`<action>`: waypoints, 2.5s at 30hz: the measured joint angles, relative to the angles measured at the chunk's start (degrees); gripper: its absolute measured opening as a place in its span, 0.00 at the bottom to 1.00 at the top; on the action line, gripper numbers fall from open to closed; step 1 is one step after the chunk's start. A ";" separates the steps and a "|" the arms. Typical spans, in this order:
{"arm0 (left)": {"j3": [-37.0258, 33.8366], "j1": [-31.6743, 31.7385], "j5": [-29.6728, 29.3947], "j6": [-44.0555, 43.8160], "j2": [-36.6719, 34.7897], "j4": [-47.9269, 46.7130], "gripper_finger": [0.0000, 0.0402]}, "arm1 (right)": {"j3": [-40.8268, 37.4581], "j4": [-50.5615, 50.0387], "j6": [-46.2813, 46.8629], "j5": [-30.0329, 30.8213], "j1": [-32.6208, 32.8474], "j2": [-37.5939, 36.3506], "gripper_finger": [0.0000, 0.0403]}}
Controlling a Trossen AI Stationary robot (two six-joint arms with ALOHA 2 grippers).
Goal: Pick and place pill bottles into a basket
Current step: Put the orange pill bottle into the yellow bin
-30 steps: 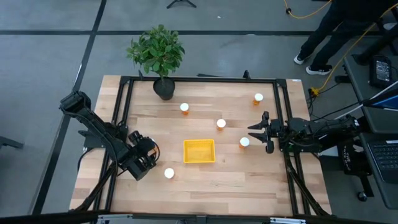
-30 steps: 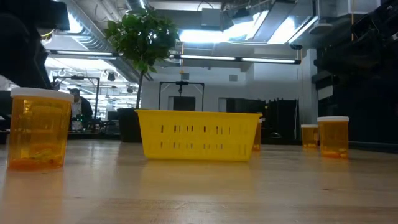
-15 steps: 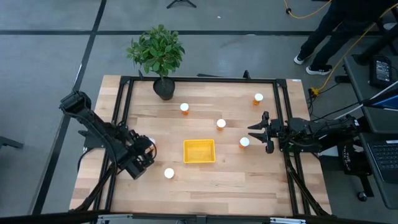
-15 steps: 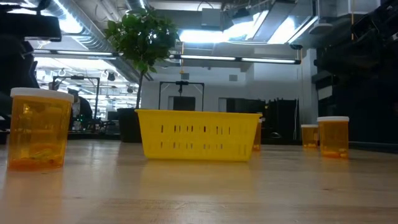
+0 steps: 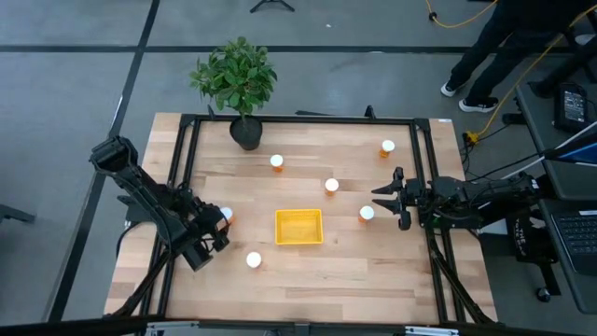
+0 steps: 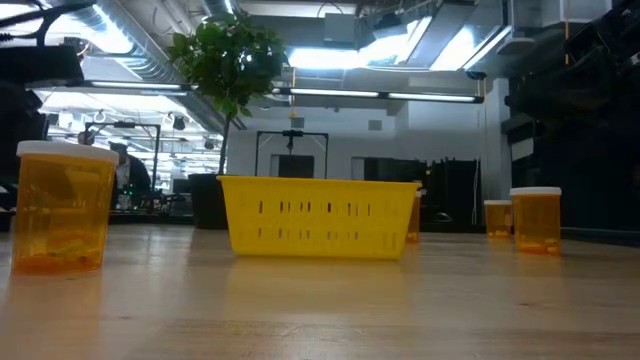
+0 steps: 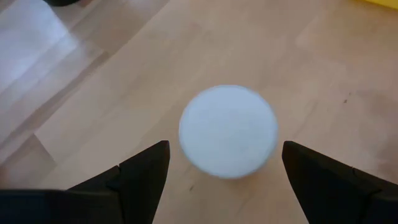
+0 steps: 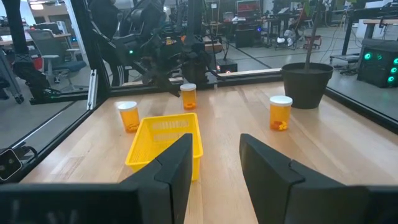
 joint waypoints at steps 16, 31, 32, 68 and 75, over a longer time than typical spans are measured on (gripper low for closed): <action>-0.35 1.46 -1.23 -0.96 1.29 1.25 0.76 | 0.00 0.02 -0.02 0.00 -0.02 0.00 0.34; -0.35 3.77 -2.94 0.22 5.03 5.04 0.75 | 0.00 0.02 -0.17 0.00 0.00 0.00 0.34; -0.35 3.77 -3.04 0.56 5.03 5.08 0.73 | 0.00 0.01 -0.16 0.00 0.00 0.00 0.34; 7.85 3.82 -4.23 10.45 5.03 6.16 0.50 | 0.00 0.01 -0.24 0.01 -0.01 0.00 0.34; 14.43 4.06 -5.11 17.91 5.04 6.12 0.51 | 0.00 0.01 0.17 0.02 -0.01 0.00 0.34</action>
